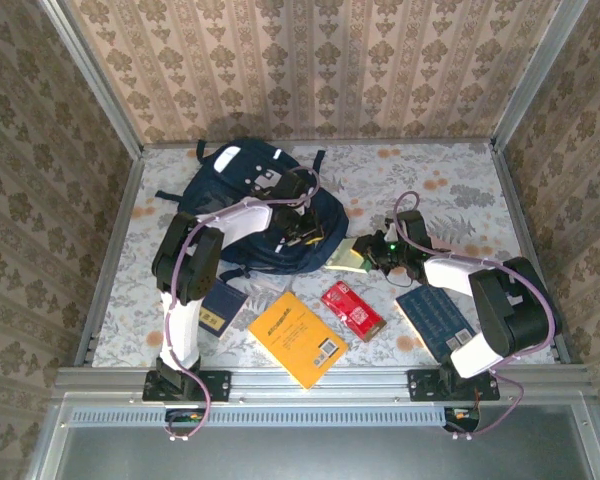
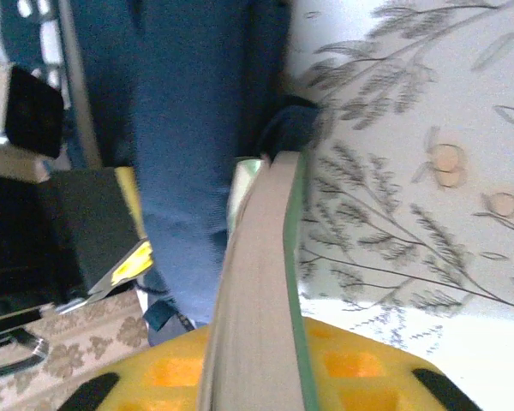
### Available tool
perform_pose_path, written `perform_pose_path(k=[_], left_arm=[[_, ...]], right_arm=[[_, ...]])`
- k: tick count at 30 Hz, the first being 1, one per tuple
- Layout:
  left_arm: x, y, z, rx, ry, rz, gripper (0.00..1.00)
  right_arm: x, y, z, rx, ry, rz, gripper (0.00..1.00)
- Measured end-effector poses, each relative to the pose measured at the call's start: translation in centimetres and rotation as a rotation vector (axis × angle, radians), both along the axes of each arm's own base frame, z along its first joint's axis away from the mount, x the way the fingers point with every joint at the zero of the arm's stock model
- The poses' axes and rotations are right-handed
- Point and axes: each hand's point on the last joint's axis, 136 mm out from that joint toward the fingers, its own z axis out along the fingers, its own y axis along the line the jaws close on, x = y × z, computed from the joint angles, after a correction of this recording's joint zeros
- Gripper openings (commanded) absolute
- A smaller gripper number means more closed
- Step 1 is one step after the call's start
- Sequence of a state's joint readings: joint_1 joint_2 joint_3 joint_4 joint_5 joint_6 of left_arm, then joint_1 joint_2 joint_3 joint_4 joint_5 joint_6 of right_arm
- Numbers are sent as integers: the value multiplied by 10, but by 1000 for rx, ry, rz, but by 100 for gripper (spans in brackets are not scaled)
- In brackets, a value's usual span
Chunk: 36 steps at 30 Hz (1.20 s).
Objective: Pack the student bag
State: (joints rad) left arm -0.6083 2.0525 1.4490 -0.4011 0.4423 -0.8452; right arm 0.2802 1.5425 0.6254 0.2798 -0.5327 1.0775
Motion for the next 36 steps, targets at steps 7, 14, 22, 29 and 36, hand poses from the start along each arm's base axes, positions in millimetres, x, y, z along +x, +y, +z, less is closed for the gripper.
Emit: perform_pose_path(k=[7, 14, 22, 29, 36], left_arm=[[12, 27, 18, 0, 16, 36, 0], [60, 61, 115, -11, -182, 70, 0], [80, 84, 225, -45, -444, 39, 0], [73, 82, 234, -116, -456, -56, 0], [77, 93, 251, -199, -479, -67, 0]], right_arm=[[-9, -19, 8, -139, -50, -3, 13], [-1, -27, 50, -208, -166, -2, 0], [25, -6, 121, -113, -305, 6, 0], [70, 47, 173, -30, -395, 67, 0], [125, 99, 151, -18, -342, 84, 0]])
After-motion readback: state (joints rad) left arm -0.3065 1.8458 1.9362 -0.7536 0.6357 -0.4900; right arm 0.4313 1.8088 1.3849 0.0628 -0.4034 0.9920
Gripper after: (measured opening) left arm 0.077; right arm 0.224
